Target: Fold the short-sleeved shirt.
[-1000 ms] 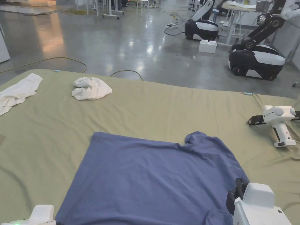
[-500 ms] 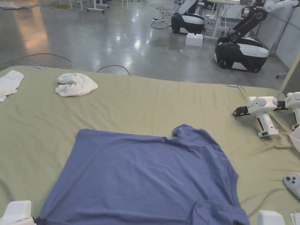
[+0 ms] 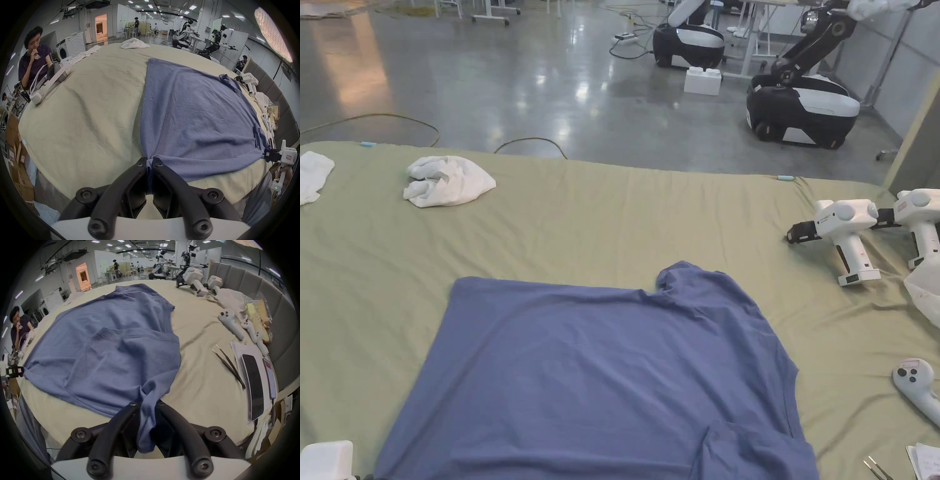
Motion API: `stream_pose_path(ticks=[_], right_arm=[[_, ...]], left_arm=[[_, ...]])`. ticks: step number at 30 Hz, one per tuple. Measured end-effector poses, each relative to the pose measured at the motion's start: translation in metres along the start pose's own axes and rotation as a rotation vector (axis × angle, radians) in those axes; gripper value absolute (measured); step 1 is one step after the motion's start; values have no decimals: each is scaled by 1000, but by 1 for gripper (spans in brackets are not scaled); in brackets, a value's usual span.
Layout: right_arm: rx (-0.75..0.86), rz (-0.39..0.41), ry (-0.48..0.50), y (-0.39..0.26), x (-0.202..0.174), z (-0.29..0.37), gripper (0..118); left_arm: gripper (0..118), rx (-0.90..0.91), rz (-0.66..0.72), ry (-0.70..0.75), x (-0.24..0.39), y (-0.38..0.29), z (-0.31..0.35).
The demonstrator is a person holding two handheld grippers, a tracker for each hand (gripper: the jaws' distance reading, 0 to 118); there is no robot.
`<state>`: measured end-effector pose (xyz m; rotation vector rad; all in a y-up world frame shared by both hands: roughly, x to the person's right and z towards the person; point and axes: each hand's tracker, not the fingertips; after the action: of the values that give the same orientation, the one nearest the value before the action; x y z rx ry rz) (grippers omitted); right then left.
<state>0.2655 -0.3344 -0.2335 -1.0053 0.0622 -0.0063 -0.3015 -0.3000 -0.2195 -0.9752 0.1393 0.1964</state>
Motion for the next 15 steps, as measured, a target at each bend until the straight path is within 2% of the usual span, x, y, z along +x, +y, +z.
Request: stream_pose_path(ticks=[1, 4, 10, 15], right_arm=[[-9, -3, -52, 0, -3, 4, 9], [7, 77, -82, 10, -8, 18, 8], [72, 91, -86, 47, -16, 51, 8], [132, 64, -88, 98, -16, 52, 8]], left_arm=[[1, 0, -1, -1, -1, 1, 0], [1, 10, 0, -9, -2, 5, 6], [1, 108, 13, -44, 0, 29, 23], [1, 165, 10, -37, 5, 70, 16]])
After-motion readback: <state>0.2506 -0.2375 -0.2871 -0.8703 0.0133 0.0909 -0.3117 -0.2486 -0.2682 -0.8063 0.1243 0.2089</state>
